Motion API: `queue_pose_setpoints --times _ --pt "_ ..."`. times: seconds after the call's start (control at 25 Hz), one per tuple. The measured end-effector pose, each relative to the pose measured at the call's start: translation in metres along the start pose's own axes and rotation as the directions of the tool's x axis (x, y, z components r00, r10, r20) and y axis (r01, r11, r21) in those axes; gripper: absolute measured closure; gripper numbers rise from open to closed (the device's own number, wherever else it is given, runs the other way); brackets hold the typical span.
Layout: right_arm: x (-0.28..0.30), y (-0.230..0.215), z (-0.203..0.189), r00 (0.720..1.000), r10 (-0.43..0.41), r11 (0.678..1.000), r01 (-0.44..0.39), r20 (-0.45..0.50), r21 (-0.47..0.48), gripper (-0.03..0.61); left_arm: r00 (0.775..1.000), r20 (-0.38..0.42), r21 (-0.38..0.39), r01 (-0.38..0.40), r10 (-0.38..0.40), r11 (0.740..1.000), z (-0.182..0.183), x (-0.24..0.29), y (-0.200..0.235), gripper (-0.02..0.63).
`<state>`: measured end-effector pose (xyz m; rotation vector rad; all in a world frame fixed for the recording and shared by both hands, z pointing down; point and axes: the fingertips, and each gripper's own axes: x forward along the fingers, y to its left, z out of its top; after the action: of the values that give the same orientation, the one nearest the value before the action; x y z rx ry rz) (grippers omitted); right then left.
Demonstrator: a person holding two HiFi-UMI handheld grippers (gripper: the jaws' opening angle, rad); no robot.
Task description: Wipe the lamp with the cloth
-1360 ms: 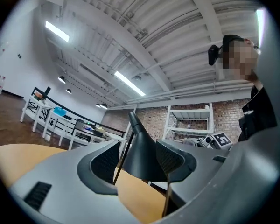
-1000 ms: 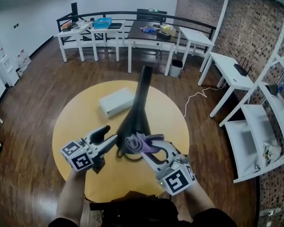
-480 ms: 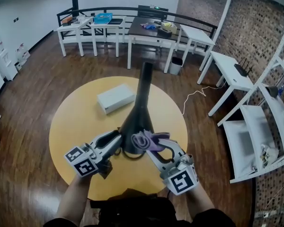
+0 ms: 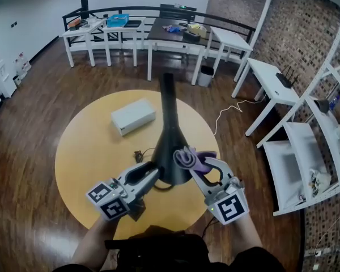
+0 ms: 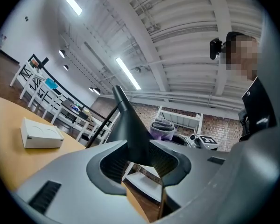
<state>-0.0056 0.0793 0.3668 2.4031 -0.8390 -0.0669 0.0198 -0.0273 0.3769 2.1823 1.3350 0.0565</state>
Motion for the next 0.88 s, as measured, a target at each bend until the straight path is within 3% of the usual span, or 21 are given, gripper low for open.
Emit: queue_pose_setpoints --times 0.12,0.28,0.4,0.48,0.64,0.88 --pt "0.004 -0.003 0.007 0.999 -0.006 0.999 0.004 -0.034 -0.049 0.483 1.000 -0.018 -0.004 0.024 -0.024 1.000 0.000 0.001 -0.002 0.479" --pt "0.033 -0.027 0.048 0.999 -0.036 0.990 0.031 -0.035 -0.138 0.483 0.997 -0.040 -0.001 0.059 -0.059 0.998 -0.002 0.000 -0.001 0.477" --pt "0.078 -0.049 0.070 0.991 -0.058 0.971 0.027 -0.125 -0.236 0.483 0.995 -0.050 -0.006 0.082 -0.082 0.997 -0.001 -0.001 0.002 0.476" --pt "0.108 -0.064 0.081 0.976 -0.109 0.942 0.040 -0.190 -0.334 0.483 0.995 -0.042 -0.009 0.094 -0.095 0.996 0.004 -0.003 0.005 0.476" --pt "0.155 -0.083 0.092 0.922 -0.212 0.881 0.037 -0.323 -0.473 0.483 0.995 -0.022 0.004 0.097 -0.097 0.995 0.020 -0.018 0.019 0.476" --pt "0.200 -0.104 0.094 0.788 -0.351 0.759 -0.077 -0.505 -0.647 0.483 0.994 -0.025 -0.011 0.110 -0.110 0.994 0.031 -0.044 0.032 0.476"
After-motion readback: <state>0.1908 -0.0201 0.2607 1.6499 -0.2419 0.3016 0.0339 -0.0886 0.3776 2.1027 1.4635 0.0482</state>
